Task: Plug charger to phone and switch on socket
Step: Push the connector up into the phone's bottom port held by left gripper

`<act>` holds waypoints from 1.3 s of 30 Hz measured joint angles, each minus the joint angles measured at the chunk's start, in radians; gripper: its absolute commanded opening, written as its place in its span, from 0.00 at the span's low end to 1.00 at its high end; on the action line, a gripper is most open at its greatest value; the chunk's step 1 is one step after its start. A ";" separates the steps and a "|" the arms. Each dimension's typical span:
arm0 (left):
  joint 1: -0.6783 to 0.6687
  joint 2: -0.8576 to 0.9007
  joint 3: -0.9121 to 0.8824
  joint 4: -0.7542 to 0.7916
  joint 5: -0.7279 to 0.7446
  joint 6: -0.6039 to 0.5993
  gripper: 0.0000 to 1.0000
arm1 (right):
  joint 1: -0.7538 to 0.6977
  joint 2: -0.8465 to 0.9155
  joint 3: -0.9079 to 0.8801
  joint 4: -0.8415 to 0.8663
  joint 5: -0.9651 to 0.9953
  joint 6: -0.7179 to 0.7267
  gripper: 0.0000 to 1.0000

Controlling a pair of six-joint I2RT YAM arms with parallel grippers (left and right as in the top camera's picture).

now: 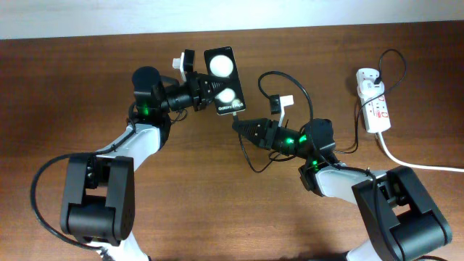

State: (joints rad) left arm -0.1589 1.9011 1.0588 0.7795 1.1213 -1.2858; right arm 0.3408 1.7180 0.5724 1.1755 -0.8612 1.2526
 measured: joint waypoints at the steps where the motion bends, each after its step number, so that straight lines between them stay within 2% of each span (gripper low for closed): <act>1: 0.000 0.000 0.000 0.000 0.000 -0.002 0.00 | 0.000 0.000 0.000 0.000 0.001 0.000 0.04; 27: 0.000 0.000 0.000 0.003 -0.003 -0.010 0.00 | 0.023 0.002 0.021 -0.036 0.053 -0.001 0.04; 39: 0.000 0.000 0.000 0.003 -0.005 -0.017 0.00 | 0.023 0.004 0.022 -0.018 -0.008 -0.001 0.04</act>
State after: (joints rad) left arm -0.1589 1.9011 1.0588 0.7826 1.1168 -1.3029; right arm 0.3637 1.7218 0.5945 1.1572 -0.8688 1.2518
